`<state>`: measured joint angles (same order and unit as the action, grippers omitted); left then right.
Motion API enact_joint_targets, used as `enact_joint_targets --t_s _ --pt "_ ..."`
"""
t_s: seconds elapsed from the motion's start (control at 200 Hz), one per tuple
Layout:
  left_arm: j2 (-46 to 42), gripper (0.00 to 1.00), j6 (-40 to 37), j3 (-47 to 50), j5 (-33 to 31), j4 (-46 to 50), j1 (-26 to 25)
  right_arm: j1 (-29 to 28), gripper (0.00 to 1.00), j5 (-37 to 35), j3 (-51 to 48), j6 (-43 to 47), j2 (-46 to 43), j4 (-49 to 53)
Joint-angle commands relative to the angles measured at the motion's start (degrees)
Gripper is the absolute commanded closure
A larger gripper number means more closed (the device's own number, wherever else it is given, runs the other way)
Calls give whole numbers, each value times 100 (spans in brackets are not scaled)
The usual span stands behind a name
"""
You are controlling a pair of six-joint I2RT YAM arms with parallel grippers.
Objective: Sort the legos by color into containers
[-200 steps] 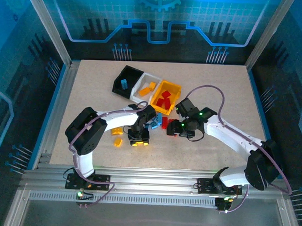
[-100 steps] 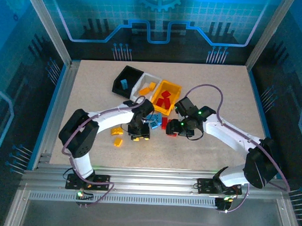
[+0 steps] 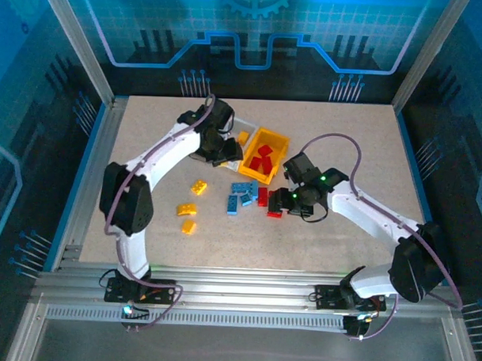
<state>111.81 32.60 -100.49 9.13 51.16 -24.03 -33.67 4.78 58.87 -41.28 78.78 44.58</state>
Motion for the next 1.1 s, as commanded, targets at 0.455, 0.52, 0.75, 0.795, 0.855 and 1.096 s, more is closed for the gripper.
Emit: enact_joint_targets --t_s 0.455,0.52,0.75,0.795,0.855,1.096 --pt "2075 47 58 -2555 476 564 503 583 36 172 -226 326 -418 306" --pt "2117 45 54 -2615 493 581 513 620 35 195 -262 340 -436 308" --pt "1754 41 -93 -2241 467 604 505 660 34 281 -263 367 -365 251" --pt "1553 41 -219 -2050 361 658 507 656 34 318 -277 350 -340 212" --pt "1247 40 -432 -1748 96 826 510 651 34 372 -279 309 -312 154" --pt "-26 29 -1377 205 -675 950 570 362 34 355 -284 139 -141 -84"
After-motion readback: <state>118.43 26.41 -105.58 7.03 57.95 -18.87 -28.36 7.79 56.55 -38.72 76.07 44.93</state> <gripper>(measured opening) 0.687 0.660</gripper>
